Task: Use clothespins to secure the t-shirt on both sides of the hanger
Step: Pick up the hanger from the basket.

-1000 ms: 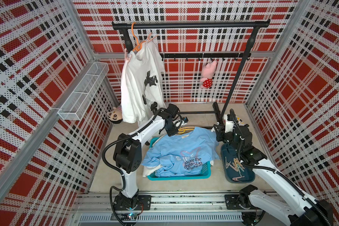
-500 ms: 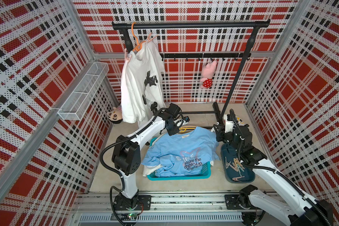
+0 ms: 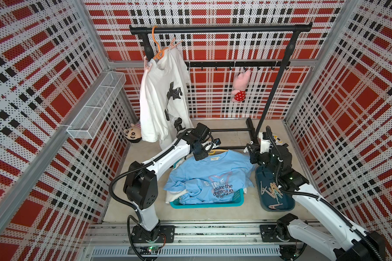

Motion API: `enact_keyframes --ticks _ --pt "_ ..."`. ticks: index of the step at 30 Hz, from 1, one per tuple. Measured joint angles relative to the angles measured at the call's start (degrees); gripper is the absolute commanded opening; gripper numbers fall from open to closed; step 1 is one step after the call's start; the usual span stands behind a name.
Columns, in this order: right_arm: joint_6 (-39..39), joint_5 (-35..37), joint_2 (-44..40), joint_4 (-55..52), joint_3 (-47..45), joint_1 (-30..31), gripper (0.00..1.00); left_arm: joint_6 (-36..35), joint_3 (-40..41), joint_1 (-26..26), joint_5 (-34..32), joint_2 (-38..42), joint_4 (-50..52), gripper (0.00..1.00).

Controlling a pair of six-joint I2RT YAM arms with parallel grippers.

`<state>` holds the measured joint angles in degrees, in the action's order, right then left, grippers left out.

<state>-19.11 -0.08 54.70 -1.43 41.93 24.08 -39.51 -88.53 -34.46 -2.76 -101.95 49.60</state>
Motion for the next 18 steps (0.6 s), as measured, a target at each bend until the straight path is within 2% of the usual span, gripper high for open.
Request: enact_keyframes --ticks 8,18 --pt "2.0 -0.9 -0.8 0.0 0.2 0.0 0.0 -2.0 2.0 -0.3 -3.6 2.1 -4.8 0.02" --pt "12.0 -12.0 -6.3 2.0 3.5 0.0 0.0 -9.6 15.7 -2.5 -6.8 21.1 -17.8 0.0"
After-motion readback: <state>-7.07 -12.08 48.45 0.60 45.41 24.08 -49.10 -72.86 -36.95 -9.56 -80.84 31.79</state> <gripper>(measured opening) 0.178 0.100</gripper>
